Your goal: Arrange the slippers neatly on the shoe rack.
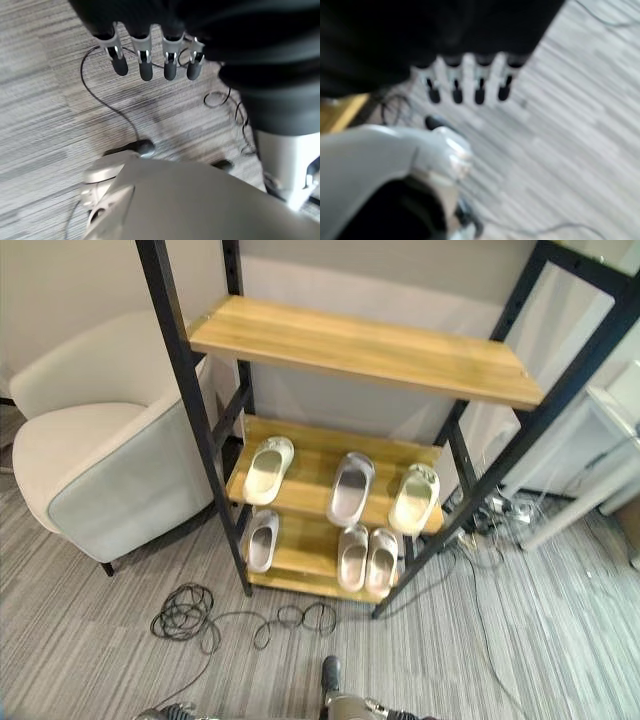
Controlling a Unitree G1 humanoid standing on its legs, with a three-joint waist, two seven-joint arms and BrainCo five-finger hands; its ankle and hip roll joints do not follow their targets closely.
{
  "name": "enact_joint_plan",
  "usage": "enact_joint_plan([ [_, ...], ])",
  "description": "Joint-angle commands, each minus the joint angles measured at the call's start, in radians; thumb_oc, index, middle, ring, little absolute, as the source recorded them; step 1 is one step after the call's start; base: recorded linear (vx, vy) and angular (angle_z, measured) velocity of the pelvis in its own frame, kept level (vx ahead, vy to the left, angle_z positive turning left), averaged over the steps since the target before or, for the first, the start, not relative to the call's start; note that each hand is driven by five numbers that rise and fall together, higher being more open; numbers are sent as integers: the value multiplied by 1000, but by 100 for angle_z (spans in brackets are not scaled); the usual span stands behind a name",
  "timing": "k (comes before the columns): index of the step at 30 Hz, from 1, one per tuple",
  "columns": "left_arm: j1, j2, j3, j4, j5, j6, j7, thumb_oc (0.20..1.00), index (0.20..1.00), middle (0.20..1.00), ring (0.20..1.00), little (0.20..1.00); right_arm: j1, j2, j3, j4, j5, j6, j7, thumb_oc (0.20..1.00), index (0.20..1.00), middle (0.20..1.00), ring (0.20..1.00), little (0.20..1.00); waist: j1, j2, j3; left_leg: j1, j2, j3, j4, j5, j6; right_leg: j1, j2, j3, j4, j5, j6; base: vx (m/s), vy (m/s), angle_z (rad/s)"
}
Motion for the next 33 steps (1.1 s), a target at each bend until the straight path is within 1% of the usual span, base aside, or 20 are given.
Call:
enact_joint_plan([
  [1, -25, 13, 10, -20, 35, -12, 5, 1000, 1000, 1000, 1000, 1000, -8, -46, 24, -3, -41, 11, 6, 1000, 1000, 1000, 1000, 1000, -23, 37, 24, -5, -6, 63, 44, 45, -28, -75, -8, 53, 93, -34, 80, 199, -214, 18],
  [3, -21, 16, 16, -26, 27, -13, 9, 1000, 1000, 1000, 1000, 1000, -8, -47, 29, -5, -38, 7, 4, 1000, 1000, 1000, 1000, 1000, -22, 42, 7, 8, 19, 51, 38, 56, -45, -62, 10, 45, 110, -46, 66, 132, -175, 16],
  [4, -21, 16, 16, -26, 27, -13, 9, 1000, 1000, 1000, 1000, 1000, -8, -47, 29, -5, -38, 7, 4, 1000, 1000, 1000, 1000, 1000, -23, 43, 7, 10, 20, 50, 36, 56, -45, -61, 11, 44, 111, -47, 65, 134, -230, 19],
  [5, -19, 17, 18, -33, 21, -15, 16, 1000, 1000, 1000, 1000, 1000, -12, -49, 34, -11, -32, 2, -1, 1000, 1000, 1000, 1000, 1000, -21, 49, -3, 15, 46, 46, 41, 72, -60, -50, 30, 26, 130, -73, 51, 122, -231, 12],
  [7, -15, 17, 19, -35, 16, -15, 16, 1000, 1000, 1000, 1000, 1000, -16, -55, 37, -20, -30, -2, -4, 1000, 1000, 1000, 1000, 1000, -22, 54, -15, 14, 70, 44, 60, 89, -80, -29, 53, 21, 139, -103, 34, 137, -265, 15],
  [9, -16, 14, 18, -40, 9, -17, 17, 1000, 1000, 1000, 1000, 1000, -30, -58, 49, -30, -36, -6, -7, 1000, 1000, 1000, 1000, 1000, -18, 54, -19, -18, 86, 56, 133, 142, -122, 5, 72, 22, 134, -130, 16, 88, -206, 7],
  [11, -23, 13, 9, -54, 8, -15, 18, 1000, 1000, 1000, 1000, 1000, -43, -63, 71, -39, -56, -10, -17, 1000, 1000, 1000, 1000, 1000, -3, 37, 0, -111, 88, 73, 302, 237, -164, 58, 74, 34, 117, -148, -1, 68, -237, -8],
  [12, -32, 11, -1, -71, 3, -14, 22, 1000, 1000, 1000, 1000, 1000, -58, -71, 82, -50, -62, -11, -22, 1000, 1000, 1000, 1000, 1000, 7, 18, 25, -183, 93, 111, 440, 278, -153, 103, 76, 47, 104, -161, -23, 48, -211, -11],
  [13, -33, 11, -1, -72, 3, -14, 22, 1000, 1000, 1000, 1000, 1000, -58, -71, 82, -51, -62, -11, -22, 1000, 1000, 1000, 1000, 1000, 9, 19, 27, -184, 95, 112, 445, 275, -153, 105, 77, 49, 104, -161, -23, 47, -220, -16],
  [15, -41, 3, -13, -97, -3, -16, 23, 1000, 1000, 1000, 1000, 1000, -59, -79, 97, -45, -79, -12, -28, 1000, 1000, 1000, 1000, 1000, 13, 8, 41, -240, 133, 182, 479, 282, -118, 145, 76, 51, 91, -179, -40, 47, -141, -9],
  [16, -44, -1, -19, -106, -4, -18, 25, 1000, 1000, 1000, 1000, 1000, -56, -81, 104, -40, -88, -12, -31, 1000, 1000, 1000, 1000, 1000, 21, 9, 50, -264, 154, 215, 466, 264, -109, 164, 78, 54, 84, -189, -44, 142, -109, 5],
  [17, -46, -7, -30, -116, -1, -19, 26, 1000, 1000, 1000, 1000, 1000, -50, -81, 106, -32, -92, -11, -34, 1000, 1000, 1000, 1000, 1000, 33, 7, 55, -295, 155, 237, 359, 207, -96, 191, 80, 58, 72, -199, -41, 164, -48, 11],
  [18, -47, -8, -34, -116, -3, -20, 26, 1000, 1000, 1000, 1000, 1000, -50, -80, 105, -29, -90, -11, -35, 1000, 1000, 1000, 1000, 1000, 41, 9, 60, -304, 149, 230, 307, 197, -97, 200, 83, 62, 68, -205, -38, 182, -7, -9],
  [19, -48, -10, -38, -113, -6, -21, 28, 1000, 1000, 1000, 1000, 1000, -48, -78, 106, -26, -90, -11, -36, 1000, 1000, 1000, 1000, 1000, 49, 12, 65, -327, 140, 214, 246, 205, -102, 212, 86, 71, 64, -213, -35, 87, 19, -11],
  [20, -48, -10, -38, -112, -6, -22, 28, 1000, 1000, 1000, 1000, 1000, -47, -77, 106, -25, -90, -11, -36, 1000, 1000, 1000, 1000, 1000, 50, 11, 67, -322, 139, 214, 242, 205, -102, 215, 85, 72, 64, -216, -34, 171, 41, -8],
  [21, -51, -8, -47, -104, -7, -20, 30, 1000, 1000, 1000, 1000, 1000, -48, -75, 108, -25, -89, -11, -36, 1000, 1000, 1000, 1000, 1000, 66, 19, 75, -375, 131, 173, 151, 271, -114, 246, 99, 90, 57, -234, -33, 132, 25, -16],
  [22, -51, -8, -48, -104, -7, -20, 30, 1000, 1000, 1000, 1000, 1000, -48, -75, 108, -25, -89, -11, -36, 1000, 1000, 1000, 1000, 1000, 67, 17, 78, -369, 130, 173, 147, 272, -114, 249, 98, 90, 57, -236, -33, 166, 32, -27],
  [25, -46, -6, -47, -79, 8, -15, 25, 1000, 1000, 1000, 1000, 1000, -52, -76, 117, -26, -108, -15, -40, 1000, 1000, 1000, 1000, 1000, 83, 35, 82, -402, 135, 152, 77, 325, -123, 287, 114, 124, 64, -264, -34, 128, 63, -37],
  [28, -30, -5, -44, -59, 30, -8, 20, 1000, 1000, 1000, 1000, 1000, -50, -76, 120, -29, -122, -17, -38, 1000, 1000, 1000, 1000, 1000, 82, 40, 66, -375, 141, 163, 41, 331, -123, 300, 105, 127, 66, -273, -29, 133, 106, -54],
  [33, -12, -5, -44, -40, 62, -7, 18, 1000, 1000, 1000, 1000, 1000, -55, -67, 114, -43, -117, -23, -46, 1000, 1000, 1000, 1000, 1000, 66, 37, 19, -329, 129, 197, 6, 310, -112, 298, 56, 135, 45, -256, -1, 134, 168, -17],
])
